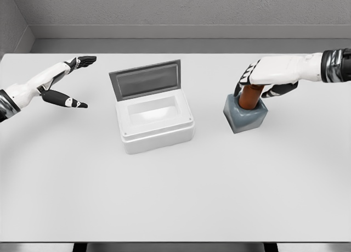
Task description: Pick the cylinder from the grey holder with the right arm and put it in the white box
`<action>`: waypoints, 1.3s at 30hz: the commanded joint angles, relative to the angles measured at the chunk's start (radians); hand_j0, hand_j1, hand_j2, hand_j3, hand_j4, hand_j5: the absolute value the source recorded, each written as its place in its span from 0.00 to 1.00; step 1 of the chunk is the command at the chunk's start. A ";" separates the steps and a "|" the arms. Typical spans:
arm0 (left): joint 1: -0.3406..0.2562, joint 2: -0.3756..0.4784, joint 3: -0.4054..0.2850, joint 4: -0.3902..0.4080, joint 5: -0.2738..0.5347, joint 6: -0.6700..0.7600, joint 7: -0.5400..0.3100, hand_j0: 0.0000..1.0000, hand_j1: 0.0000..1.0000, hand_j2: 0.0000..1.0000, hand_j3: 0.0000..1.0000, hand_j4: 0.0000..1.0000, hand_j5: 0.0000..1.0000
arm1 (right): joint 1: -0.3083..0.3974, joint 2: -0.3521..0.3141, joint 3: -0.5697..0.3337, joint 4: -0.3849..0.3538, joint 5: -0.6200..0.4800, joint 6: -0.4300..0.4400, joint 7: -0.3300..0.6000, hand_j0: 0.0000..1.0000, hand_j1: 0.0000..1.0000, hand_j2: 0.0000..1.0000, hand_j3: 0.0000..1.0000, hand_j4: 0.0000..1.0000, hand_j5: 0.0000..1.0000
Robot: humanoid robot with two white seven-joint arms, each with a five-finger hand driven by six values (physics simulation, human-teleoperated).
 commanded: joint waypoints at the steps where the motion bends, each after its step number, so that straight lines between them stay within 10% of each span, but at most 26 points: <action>1: 0.000 0.001 0.000 -0.001 0.008 0.002 0.000 1.00 1.00 1.00 1.00 1.00 1.00 | 0.000 0.000 0.007 0.000 0.002 -0.002 0.003 0.64 0.64 0.64 0.64 0.64 0.64; 39: 0.000 0.002 0.003 -0.001 0.008 0.002 0.000 1.00 1.00 1.00 1.00 1.00 1.00 | -0.043 -0.017 0.007 -0.020 -0.008 -0.002 0.003 0.46 0.46 0.46 0.46 0.46 0.46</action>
